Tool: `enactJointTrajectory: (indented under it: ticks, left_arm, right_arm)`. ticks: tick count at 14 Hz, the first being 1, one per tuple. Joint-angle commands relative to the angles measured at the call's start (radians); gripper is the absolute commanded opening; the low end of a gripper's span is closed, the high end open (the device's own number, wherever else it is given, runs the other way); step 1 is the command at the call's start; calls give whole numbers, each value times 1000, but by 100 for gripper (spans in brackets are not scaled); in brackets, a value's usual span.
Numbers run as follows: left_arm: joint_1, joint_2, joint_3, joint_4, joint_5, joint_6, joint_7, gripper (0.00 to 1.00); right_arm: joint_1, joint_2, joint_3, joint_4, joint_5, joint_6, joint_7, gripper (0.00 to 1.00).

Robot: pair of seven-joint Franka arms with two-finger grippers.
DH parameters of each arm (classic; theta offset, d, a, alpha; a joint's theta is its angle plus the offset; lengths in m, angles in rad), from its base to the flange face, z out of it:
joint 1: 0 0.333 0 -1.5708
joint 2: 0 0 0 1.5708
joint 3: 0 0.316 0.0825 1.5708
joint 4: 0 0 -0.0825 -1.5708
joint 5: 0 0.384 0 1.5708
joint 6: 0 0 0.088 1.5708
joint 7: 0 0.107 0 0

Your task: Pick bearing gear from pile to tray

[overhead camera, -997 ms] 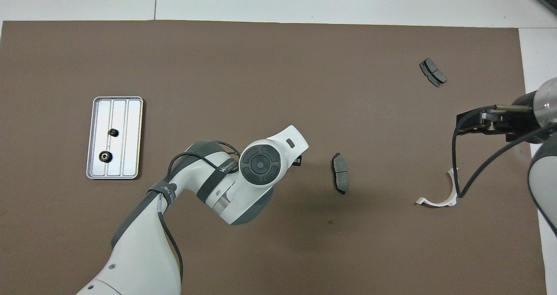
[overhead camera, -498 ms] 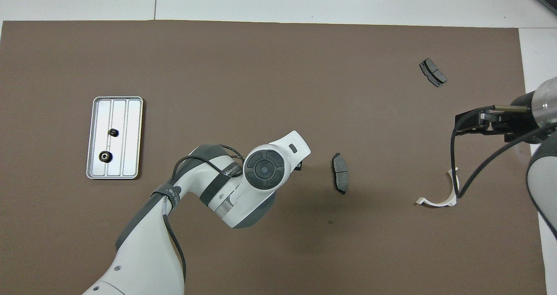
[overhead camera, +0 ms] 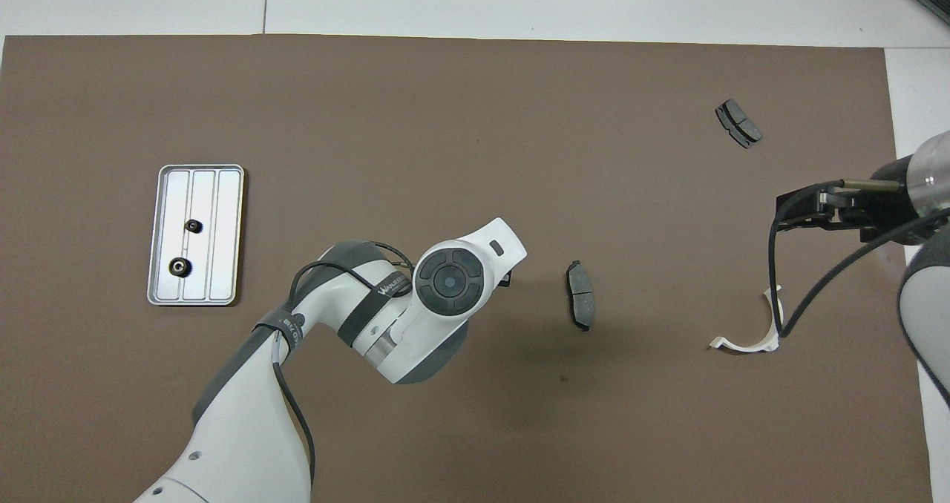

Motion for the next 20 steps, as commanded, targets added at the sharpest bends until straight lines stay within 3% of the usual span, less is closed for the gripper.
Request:
enactJointTrajectory:
  ticks: [1,4,7,13,16,17,19,20]
  left_arm:
    - [129,-81,-10,-3,-10,-66,13,14]
    - [275,-98,-10,-7,-18,-85,50,14]
    - [418,-110,-11,-27,-23,-102,282,15]
    - [588,-150,-10,-130,-38,-99,589,17]
    - [604,-166,-8,-187,-38,-48,610,39]
    - [604,-167,-8,-188,-38,-48,610,50]
    - [601,-166,-8,-185,-38,-47,607,100]
    - [598,-166,-8,-184,-38,-48,607,100]
  right_arm:
    - [-4,-24,0,-32,24,28,-18,100]
    - [-4,-24,0,-32,24,28,-18,100]
    - [-4,-24,0,-32,25,28,-18,100]
    - [-4,-24,0,-32,24,28,-18,100]
    - [-4,-24,0,-32,25,28,-18,100]
    - [-4,-24,0,-32,25,26,-18,100]
    - [-4,-24,0,-32,25,28,-18,100]
    - [-4,-24,0,-32,25,28,-18,100]
